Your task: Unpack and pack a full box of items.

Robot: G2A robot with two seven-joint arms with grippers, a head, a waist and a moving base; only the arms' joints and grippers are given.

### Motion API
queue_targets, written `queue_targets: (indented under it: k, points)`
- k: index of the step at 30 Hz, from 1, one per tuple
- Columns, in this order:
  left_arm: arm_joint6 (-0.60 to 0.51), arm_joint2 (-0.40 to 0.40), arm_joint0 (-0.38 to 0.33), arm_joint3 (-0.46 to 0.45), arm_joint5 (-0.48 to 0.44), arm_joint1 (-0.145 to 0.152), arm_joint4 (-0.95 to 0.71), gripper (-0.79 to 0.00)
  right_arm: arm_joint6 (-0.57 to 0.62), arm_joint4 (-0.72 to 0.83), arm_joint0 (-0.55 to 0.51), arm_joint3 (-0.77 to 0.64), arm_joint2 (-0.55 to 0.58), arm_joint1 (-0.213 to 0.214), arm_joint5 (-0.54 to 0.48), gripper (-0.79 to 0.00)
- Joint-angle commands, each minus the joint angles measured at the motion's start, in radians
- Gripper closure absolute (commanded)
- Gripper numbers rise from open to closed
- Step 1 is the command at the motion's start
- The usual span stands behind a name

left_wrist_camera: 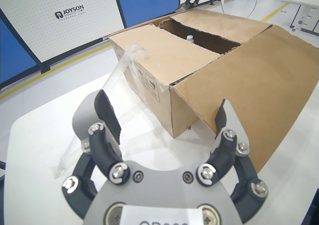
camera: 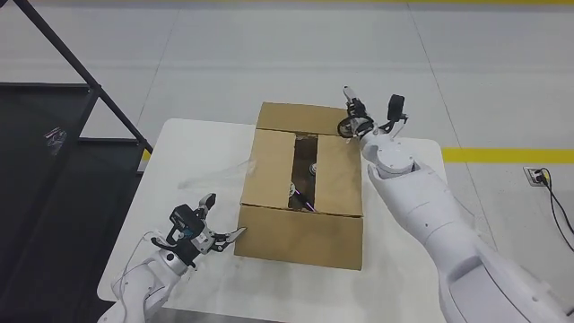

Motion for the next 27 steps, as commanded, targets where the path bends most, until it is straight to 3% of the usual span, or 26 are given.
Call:
queue_targets:
  k: [1, 6, 11, 17, 27]
  points:
    - [0.0, 0.0, 0.0, 0.0, 0.0, 0.0, 0.0, -0.785, 0.043, 0.031, 0.0, -0.002, 0.023, -0.001, -0.053, -0.785]
    - [-0.007, -0.007, 0.008, -0.021, 0.006, 0.002, -0.014, -0.785, 0.291, 0.033, -0.003, -0.023, 0.049, 0.009, -0.138, -0.785]
    - [0.005, -0.032, 0.022, -0.053, 0.035, 0.006, -0.039, -0.785, 0.454, -0.081, -0.014, -0.056, 0.024, 0.017, -0.153, -0.785]
    - [0.044, -0.074, 0.043, -0.071, 0.089, 0.007, -0.106, -0.785, 0.5, -0.21, -0.033, -0.091, -0.005, 0.019, -0.123, -0.785]
    - [0.038, -0.086, 0.043, -0.063, 0.138, 0.006, -0.168, -0.785, 0.54, -0.272, -0.058, -0.119, -0.013, 0.001, -0.03, -0.785]
